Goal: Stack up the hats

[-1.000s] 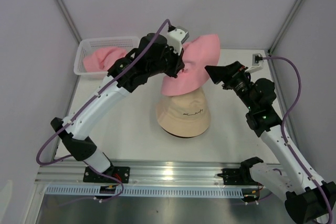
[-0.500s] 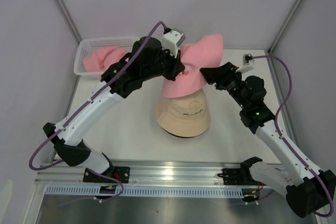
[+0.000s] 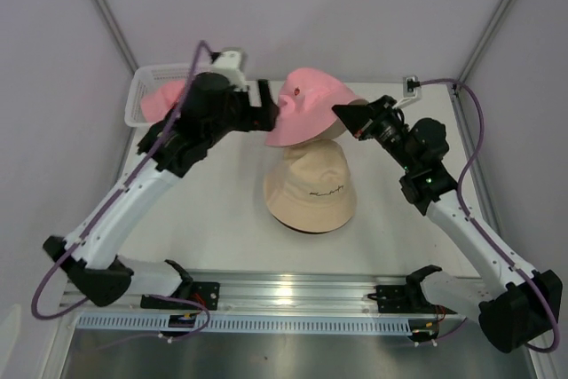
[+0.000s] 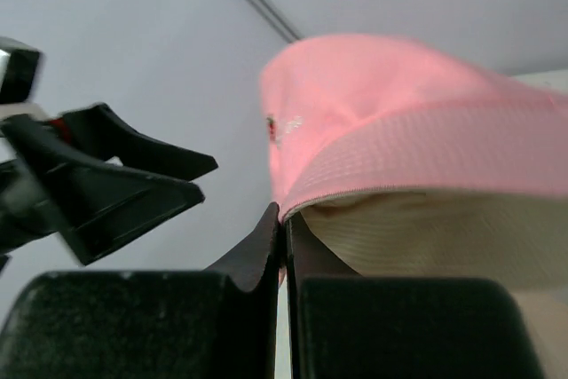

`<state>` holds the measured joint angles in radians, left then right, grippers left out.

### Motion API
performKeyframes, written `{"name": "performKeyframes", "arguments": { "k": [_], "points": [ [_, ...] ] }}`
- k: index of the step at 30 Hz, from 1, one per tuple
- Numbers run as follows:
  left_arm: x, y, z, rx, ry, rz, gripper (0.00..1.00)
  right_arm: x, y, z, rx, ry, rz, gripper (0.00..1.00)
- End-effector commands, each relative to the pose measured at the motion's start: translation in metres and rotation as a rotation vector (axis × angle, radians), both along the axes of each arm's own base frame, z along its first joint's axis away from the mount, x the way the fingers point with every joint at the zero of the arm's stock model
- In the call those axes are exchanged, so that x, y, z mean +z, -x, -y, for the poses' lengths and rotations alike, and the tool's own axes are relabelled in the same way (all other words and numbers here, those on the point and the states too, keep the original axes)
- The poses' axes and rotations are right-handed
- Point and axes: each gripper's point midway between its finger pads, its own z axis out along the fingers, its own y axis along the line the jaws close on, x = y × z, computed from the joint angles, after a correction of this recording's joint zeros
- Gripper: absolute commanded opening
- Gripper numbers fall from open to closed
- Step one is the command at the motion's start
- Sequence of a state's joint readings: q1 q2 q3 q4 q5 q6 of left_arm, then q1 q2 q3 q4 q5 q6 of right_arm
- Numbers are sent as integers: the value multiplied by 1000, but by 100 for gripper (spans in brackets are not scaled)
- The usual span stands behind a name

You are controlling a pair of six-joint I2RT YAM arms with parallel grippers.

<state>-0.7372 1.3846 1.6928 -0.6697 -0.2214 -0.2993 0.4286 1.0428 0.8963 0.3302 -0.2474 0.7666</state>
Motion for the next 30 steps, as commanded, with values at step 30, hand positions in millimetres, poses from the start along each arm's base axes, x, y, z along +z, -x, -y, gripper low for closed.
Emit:
{"name": "performKeyframes", "arguments": {
  "k": [30],
  "points": [
    [-55,23,-207,628,340,-15,100,-9,30,-83,417,136,-58,0]
  ]
}}
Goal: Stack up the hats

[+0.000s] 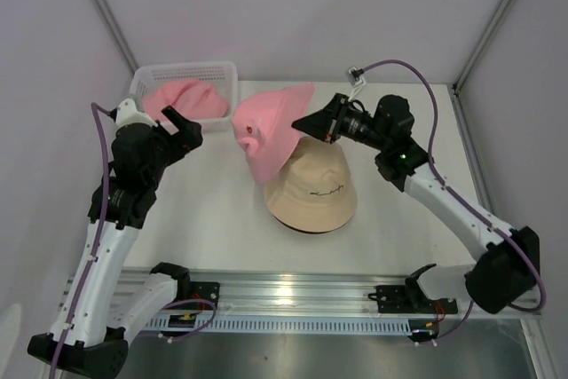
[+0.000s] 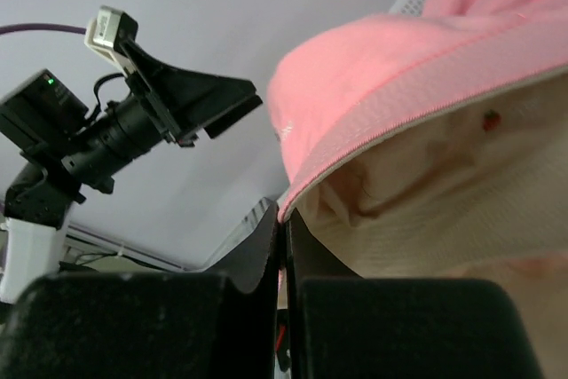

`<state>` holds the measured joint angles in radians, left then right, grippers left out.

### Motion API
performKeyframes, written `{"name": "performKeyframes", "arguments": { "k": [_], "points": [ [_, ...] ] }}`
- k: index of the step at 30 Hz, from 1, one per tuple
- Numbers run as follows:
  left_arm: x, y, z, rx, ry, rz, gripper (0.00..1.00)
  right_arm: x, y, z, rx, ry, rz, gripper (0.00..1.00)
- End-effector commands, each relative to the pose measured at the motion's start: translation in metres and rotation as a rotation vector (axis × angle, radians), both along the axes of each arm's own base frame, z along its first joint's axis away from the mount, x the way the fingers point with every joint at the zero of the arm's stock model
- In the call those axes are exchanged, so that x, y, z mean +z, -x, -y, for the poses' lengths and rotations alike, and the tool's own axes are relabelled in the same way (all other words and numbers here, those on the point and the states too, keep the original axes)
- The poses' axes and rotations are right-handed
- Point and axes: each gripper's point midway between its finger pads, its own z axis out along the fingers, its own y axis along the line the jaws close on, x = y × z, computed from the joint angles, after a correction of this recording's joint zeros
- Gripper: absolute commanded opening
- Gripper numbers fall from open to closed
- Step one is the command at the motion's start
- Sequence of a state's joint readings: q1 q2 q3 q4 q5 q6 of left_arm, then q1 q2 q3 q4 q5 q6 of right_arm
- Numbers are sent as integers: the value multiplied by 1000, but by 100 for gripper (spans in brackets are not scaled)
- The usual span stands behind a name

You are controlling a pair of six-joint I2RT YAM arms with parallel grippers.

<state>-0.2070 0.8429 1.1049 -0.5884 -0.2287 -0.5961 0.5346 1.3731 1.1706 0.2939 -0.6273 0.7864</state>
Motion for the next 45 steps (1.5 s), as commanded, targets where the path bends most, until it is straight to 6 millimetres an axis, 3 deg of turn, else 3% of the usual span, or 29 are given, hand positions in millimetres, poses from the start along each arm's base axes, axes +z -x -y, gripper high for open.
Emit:
{"name": "performKeyframes", "arguments": {
  "k": [1,8,16,24,28,34,40,43,45],
  "points": [
    [-3,-7,3,1,46,17,100,-11,20,28,-96,86,15,0],
    [-20,-18,20,-48,126,-3,99,-20,35,81,-255,113,0,0],
    [-46,-27,53,-179,225,-65,100,-85,44,120,-380,205,-134,0],
    [-57,-31,93,-362,372,-54,97,-124,47,155,-490,260,-200,0],
    [-57,-28,114,-466,396,-30,96,-139,45,164,-518,270,-235,0],
    [-34,-21,157,-679,369,79,95,-160,45,165,-515,297,-296,0],
    [-61,-25,182,-736,402,-32,93,-167,40,163,-511,285,-299,0],
    [-90,-26,182,-678,438,-142,93,-171,38,162,-503,290,-307,0],
    [-96,-25,183,-661,473,-171,93,-175,37,161,-502,295,-317,0]
  ]
}}
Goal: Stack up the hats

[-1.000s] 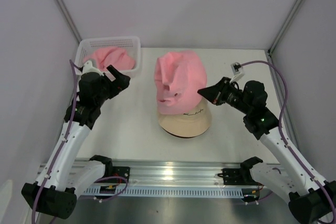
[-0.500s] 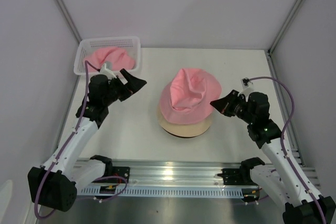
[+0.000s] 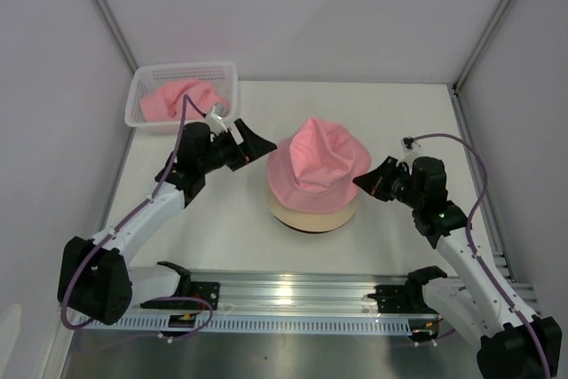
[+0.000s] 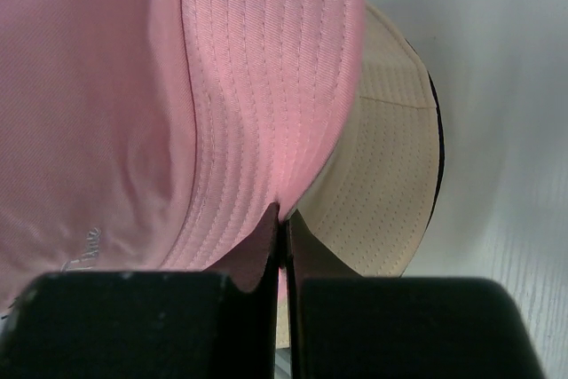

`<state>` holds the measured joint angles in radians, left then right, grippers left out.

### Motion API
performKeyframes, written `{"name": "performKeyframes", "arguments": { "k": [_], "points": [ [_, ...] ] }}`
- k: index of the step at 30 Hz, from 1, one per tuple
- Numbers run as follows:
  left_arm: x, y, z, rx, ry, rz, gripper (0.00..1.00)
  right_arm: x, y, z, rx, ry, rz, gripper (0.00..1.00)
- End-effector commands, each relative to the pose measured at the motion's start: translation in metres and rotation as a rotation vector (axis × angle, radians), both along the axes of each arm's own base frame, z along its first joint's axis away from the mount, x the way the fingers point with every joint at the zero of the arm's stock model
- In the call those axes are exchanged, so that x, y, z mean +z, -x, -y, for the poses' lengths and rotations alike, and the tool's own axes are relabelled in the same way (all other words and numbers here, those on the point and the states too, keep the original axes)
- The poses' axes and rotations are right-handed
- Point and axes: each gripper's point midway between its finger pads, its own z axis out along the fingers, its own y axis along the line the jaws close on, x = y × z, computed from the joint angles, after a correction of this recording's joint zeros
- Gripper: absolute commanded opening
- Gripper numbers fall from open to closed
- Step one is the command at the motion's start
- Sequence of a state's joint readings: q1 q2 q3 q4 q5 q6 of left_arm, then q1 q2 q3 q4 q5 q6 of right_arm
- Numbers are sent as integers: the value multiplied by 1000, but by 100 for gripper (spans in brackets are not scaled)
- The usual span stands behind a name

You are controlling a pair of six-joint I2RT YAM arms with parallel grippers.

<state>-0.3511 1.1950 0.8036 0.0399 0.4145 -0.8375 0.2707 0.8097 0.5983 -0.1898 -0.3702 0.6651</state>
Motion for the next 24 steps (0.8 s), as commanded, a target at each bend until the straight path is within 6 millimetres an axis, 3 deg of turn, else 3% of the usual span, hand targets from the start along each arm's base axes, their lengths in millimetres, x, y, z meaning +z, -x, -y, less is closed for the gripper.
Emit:
{"name": "performKeyframes", "arguments": {
  "k": [1,4,10,13,14,16,18,20,23,24],
  "points": [
    [-6,7,8,-2,84,-75,93,1,-6,-1,2,-2,24,0],
    [-3,15,18,-34,195,-83,90,-1,-8,-1,3,5,21,0],
    [5,17,30,-55,240,-85,82,-3,-8,1,-3,14,21,0],
    [3,15,32,-58,255,-104,56,-3,-8,1,-6,16,20,0],
    [-2,14,32,-52,250,-118,39,-3,-8,1,-6,18,24,0],
    [-6,13,32,-46,245,-129,26,-4,-8,2,-7,21,20,0],
    [-7,11,30,-29,238,-131,2,-4,-9,3,-14,28,18,0],
    [-14,10,24,10,207,-148,1,-3,-9,4,-23,31,19,0],
    [-7,6,4,126,129,-97,1,2,-8,10,-53,46,2,0],
    [-7,13,-6,163,84,-111,1,7,-8,11,-65,40,5,0]
  ]
}}
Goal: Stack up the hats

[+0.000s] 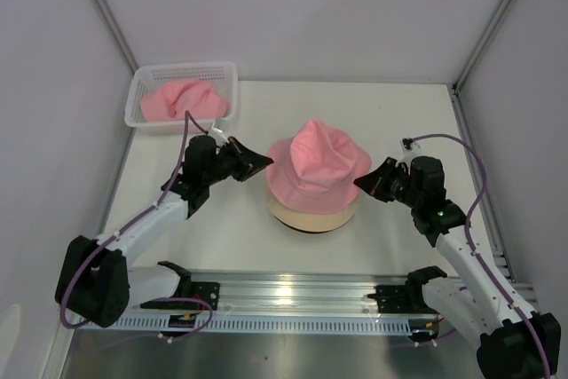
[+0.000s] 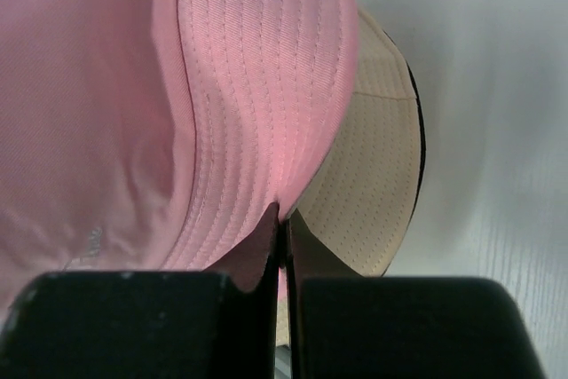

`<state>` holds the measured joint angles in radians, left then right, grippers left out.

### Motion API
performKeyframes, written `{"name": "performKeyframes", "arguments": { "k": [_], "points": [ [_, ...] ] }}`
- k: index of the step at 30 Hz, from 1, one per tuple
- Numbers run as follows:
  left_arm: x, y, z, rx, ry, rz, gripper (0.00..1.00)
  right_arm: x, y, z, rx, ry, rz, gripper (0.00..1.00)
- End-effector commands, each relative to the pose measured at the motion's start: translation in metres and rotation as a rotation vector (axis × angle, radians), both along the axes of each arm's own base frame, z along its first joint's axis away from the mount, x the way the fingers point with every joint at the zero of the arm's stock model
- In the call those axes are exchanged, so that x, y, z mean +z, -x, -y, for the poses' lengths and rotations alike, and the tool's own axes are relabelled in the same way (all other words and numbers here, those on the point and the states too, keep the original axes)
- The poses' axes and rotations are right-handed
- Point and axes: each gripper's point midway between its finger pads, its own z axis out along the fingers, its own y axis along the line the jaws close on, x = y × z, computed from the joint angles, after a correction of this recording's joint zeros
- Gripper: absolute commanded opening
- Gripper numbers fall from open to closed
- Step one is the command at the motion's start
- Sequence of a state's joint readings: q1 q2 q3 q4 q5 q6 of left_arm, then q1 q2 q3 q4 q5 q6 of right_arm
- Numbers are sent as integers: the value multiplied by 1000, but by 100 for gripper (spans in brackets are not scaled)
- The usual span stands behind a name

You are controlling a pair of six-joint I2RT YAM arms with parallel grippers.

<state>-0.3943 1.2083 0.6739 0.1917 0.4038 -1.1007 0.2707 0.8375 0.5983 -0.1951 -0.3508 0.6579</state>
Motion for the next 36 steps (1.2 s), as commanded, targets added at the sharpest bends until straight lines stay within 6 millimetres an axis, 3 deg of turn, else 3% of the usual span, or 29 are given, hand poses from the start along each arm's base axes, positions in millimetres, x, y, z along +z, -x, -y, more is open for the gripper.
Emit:
{"name": "performKeyframes", "arguments": {
  "k": [1,4,5,7,13,15,19,24,27,36],
  "points": [
    [18,-3,-33,179,-140,46,1,26,-5,11,-65,13,41,0],
    [20,10,-50,257,-213,4,1,34,-1,11,-92,-29,26,0],
    [18,6,-63,336,-258,-7,1,36,-2,10,-94,-44,34,0],
    [-3,10,-71,362,-315,-86,1,31,-1,10,-108,-63,19,0],
    [-59,13,-53,281,-360,-223,1,-25,6,8,-108,-50,-144,0],
    [-69,18,-49,269,-373,-252,1,-33,8,7,-103,-44,-168,0],
    [-82,29,-54,271,-415,-264,1,-43,12,11,-112,-19,-188,0],
    [-102,45,-69,281,-482,-298,1,-73,25,18,-105,61,-286,0],
    [-114,50,-66,244,-510,-286,1,-90,35,18,-88,67,-333,0],
    [-128,58,-56,200,-657,-252,1,-116,45,21,-93,76,-348,0]
  ]
}}
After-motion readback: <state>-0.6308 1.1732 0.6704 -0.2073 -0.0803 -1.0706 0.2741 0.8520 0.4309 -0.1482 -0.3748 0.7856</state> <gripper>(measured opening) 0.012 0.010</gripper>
